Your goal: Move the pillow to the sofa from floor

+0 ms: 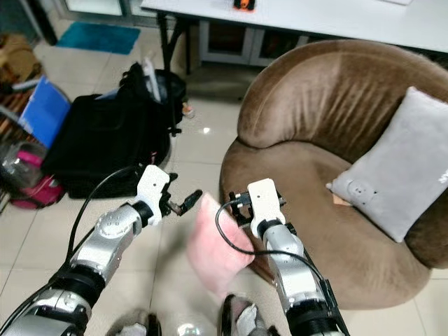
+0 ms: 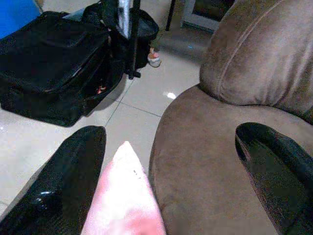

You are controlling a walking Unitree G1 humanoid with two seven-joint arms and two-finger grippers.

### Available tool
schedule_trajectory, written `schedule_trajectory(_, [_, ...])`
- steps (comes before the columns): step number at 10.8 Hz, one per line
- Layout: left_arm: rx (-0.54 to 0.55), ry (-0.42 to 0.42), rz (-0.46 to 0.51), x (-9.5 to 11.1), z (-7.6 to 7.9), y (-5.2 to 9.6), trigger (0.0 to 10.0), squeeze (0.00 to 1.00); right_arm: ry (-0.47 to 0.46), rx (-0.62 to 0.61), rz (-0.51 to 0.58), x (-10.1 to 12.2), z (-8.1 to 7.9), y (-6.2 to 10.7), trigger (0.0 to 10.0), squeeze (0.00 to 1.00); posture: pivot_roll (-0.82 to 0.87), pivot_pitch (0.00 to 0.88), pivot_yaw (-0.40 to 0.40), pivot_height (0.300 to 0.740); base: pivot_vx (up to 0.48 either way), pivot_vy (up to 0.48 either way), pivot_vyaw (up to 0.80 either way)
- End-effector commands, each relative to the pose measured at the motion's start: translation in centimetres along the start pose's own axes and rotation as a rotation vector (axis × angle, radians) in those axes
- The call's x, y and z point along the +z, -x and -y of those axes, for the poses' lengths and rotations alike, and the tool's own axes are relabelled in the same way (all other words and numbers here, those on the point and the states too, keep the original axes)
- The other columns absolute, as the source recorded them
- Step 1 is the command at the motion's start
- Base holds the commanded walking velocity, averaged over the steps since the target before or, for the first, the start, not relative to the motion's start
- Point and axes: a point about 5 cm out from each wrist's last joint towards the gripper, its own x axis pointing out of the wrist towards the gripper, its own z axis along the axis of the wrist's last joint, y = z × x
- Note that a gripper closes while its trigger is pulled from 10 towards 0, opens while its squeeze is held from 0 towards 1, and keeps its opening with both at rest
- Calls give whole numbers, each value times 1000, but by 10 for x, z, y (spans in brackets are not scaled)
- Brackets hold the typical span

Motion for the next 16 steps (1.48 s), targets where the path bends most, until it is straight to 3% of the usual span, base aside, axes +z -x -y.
schedule_trajectory(1, [-15, 20, -7, -3, 3, 1, 10000, 0, 10, 4, -20, -4, 0, 2, 10000, 0, 67, 180, -46, 650, 0, 0, 0])
schedule_trajectory(3, [-16, 17, -6, -3, 4, 0, 10000, 0, -6, -5, -7, -3, 1, 3, 10000, 0, 65, 181, -47, 626, 0, 0, 0])
schedule_trajectory(7, [-16, 16, -5, -3, 5, 0, 10000, 0, 4, 0, -1, -2, 2, 4, 10000, 0, 63, 185, -49, 626, 0, 0, 0])
schedule_trajectory(11, [-8, 31, -1, -4, 6, -2, 10000, 0, 34, -29, 25, 9, 21, 1, 10000, 0, 57, 188, -63, 626, 0, 0, 0])
schedule_trajectory(16, [-13, 43, 0, -3, 5, -2, 10000, 0, 34, -6, 18, 6, 13, 2, 10000, 0, 59, 182, -65, 576, 0, 0, 0])
